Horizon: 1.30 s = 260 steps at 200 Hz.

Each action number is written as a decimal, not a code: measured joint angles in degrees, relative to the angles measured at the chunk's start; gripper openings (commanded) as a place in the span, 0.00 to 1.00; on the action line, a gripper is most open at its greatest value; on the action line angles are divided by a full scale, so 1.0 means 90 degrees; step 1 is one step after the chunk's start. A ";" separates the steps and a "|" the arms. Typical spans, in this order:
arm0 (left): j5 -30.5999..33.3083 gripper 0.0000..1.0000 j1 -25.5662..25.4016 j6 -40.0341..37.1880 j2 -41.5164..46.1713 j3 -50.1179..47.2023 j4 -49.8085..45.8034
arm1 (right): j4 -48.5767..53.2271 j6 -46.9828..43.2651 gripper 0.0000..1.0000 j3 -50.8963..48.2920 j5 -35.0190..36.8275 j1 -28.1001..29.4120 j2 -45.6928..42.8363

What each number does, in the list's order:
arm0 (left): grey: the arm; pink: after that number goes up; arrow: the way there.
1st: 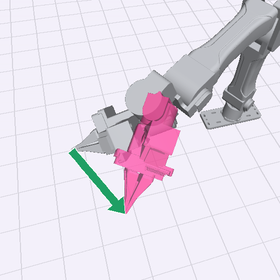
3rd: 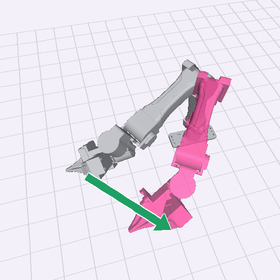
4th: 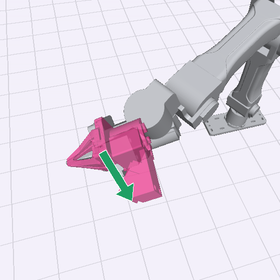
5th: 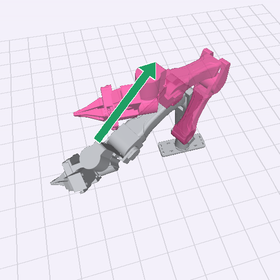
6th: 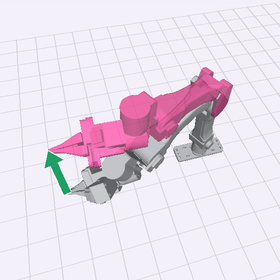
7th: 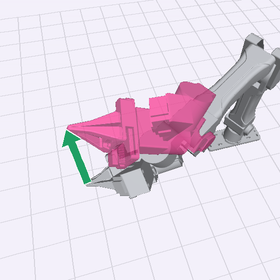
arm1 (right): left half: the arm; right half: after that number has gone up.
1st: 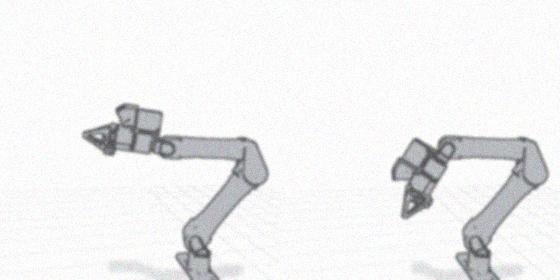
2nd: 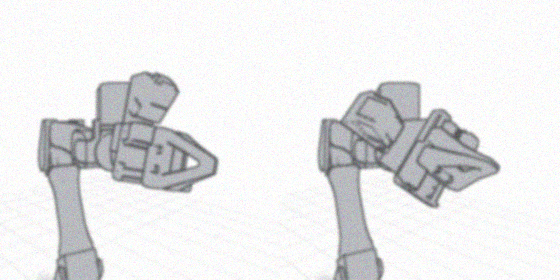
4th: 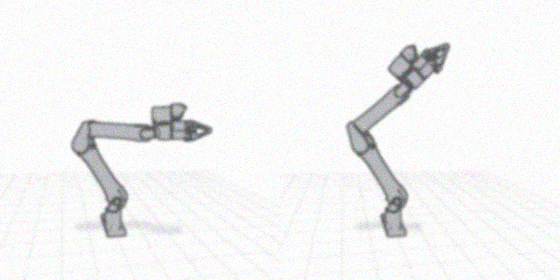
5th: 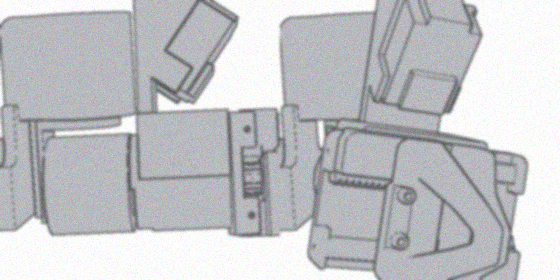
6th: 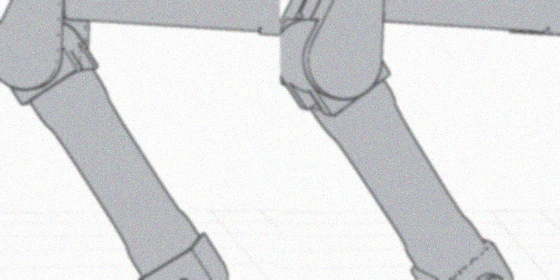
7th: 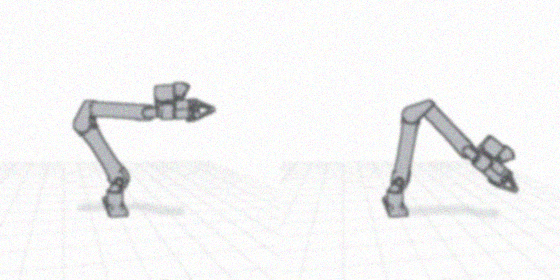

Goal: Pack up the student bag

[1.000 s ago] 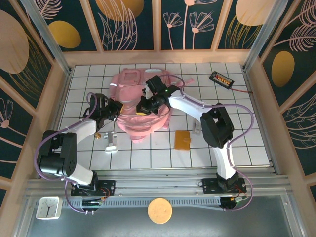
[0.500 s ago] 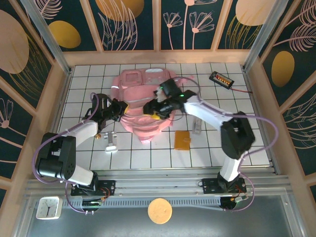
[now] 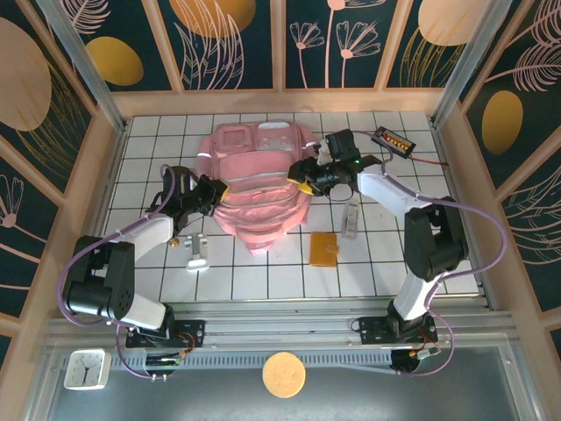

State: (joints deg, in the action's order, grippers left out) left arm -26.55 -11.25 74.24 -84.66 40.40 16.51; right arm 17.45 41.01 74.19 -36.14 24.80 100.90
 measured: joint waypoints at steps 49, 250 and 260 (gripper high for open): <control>-0.0002 0.00 0.0000 -0.0029 0.0000 0.0019 -0.0010 | -0.0087 0.0199 0.43 0.0512 -0.0041 0.0075 0.0559; -0.0049 0.53 0.0022 -0.3242 0.0719 0.1151 -0.2297 | -0.1280 0.1923 0.00 0.0753 0.0012 0.0381 0.0561; -0.0180 0.53 0.0017 -0.3424 0.0986 0.1061 -0.2312 | -0.1348 0.2011 0.00 0.0758 0.0012 0.0423 0.0561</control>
State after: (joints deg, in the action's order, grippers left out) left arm -28.16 -11.09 43.42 -75.79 49.95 -4.29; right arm 5.32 59.11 81.01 -36.03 28.60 105.95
